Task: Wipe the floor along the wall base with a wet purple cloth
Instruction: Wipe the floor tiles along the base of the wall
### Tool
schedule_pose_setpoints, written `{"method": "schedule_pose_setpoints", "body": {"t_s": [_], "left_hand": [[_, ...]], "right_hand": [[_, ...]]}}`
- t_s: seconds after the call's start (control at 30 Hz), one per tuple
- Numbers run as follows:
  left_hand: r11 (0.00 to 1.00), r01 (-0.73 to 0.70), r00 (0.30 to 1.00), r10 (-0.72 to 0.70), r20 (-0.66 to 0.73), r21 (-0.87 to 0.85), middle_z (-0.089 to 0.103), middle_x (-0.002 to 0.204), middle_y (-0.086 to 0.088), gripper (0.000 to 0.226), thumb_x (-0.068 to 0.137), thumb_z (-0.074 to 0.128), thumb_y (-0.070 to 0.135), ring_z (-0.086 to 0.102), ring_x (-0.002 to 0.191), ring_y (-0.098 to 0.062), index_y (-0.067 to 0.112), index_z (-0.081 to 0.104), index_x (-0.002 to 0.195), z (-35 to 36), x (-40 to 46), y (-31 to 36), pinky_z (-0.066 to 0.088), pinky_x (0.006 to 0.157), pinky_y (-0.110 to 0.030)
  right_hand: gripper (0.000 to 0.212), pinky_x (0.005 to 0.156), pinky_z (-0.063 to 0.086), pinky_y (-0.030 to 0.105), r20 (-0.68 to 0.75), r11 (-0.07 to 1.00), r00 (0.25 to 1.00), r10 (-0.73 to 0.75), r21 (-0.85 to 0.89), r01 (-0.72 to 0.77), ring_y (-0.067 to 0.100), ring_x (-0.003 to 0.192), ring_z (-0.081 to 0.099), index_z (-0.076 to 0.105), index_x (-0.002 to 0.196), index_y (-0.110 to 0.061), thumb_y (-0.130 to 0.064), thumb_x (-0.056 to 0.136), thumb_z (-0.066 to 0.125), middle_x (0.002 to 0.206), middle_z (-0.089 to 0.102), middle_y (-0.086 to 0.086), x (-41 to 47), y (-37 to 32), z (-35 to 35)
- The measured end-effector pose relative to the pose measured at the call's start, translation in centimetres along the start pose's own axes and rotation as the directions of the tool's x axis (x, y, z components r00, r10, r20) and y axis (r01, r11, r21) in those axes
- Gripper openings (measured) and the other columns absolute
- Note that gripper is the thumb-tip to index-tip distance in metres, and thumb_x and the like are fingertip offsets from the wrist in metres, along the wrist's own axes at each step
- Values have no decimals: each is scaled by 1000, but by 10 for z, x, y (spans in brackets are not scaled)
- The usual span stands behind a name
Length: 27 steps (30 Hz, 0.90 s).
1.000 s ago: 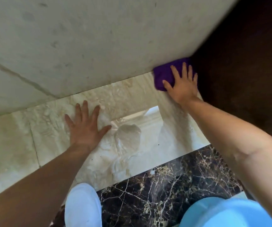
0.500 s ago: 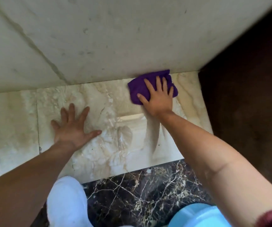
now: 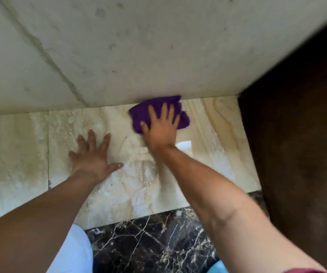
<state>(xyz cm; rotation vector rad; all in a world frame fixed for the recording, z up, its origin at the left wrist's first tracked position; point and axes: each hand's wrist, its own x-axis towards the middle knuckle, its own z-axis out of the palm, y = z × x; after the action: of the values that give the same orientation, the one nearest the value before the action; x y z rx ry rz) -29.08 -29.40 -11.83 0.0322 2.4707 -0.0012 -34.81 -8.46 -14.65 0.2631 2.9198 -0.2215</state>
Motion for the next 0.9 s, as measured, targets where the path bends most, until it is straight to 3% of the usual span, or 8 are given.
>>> {"method": "schedule_pose_setpoints", "body": {"t_s": [0.17,0.3,0.4,0.5,0.57,0.73,0.8,0.9], "left_hand": [[999,17,998,-19,-65,-39,-16,168,-7,111,79,57,76,-8,155,-36,35,-7,159,6,-29,-21,18,115,-71],[997,71,996,-71,-51,-15,-19,167,-5,114,73,55,83,-13,154,-36,40,-9,157,18,-40,-66,15,115,-71],[997,58,998,-58,6,-53,-28,165,-6,113,76,56,79,-21,152,-38,41,-14,156,29,-42,-85,12,117,-70],[997,30,1000,-30,-2,-65,-29,164,-9,113,78,57,77,-22,151,-41,39,-15,157,34,-40,-82,12,119,-68],[997,24,999,-27,-43,-71,-27,165,-9,113,77,58,77,-20,152,-41,39,-13,157,32,-40,-86,13,119,-68],[1000,1,997,1,79,-27,-27,165,-8,117,78,68,66,-18,153,-37,40,-15,156,24,-54,-89,12,119,-67],[998,42,995,-38,88,-39,-24,166,-7,114,80,72,56,-17,154,-35,39,-11,158,18,-66,-106,9,120,-66],[995,67,994,-61,91,-70,-23,166,-7,116,79,72,59,-16,154,-35,37,-10,158,26,-79,-142,8,121,-64]], "right_hand": [[69,117,10,67,91,986,986,-138,-81,146,37,152,12,22,155,-38,-68,93,31,165,19,13,-4,29,-17],[76,119,5,63,82,960,961,263,-125,-252,40,152,7,14,158,-33,-69,94,30,166,10,18,29,146,-50],[77,122,6,57,169,940,927,335,-134,-315,42,152,7,13,159,-30,-68,95,35,166,7,19,49,168,-64],[74,122,4,58,137,929,919,370,-60,-365,43,152,1,13,159,-30,-62,97,36,167,3,18,36,114,-42],[70,120,6,63,102,950,944,313,-19,-312,43,152,-2,15,159,-31,-58,98,38,167,3,17,19,38,-23],[67,114,4,72,289,994,952,97,25,-108,48,150,-8,17,156,-34,-49,97,46,166,-1,21,-9,-144,-1],[68,113,5,74,299,997,952,63,24,-74,46,151,-6,16,156,-36,-53,97,45,166,1,19,-11,-158,-5],[73,115,5,70,250,994,965,-77,-51,92,34,154,1,11,155,-45,-70,92,37,168,5,6,-19,-113,-14]]}}
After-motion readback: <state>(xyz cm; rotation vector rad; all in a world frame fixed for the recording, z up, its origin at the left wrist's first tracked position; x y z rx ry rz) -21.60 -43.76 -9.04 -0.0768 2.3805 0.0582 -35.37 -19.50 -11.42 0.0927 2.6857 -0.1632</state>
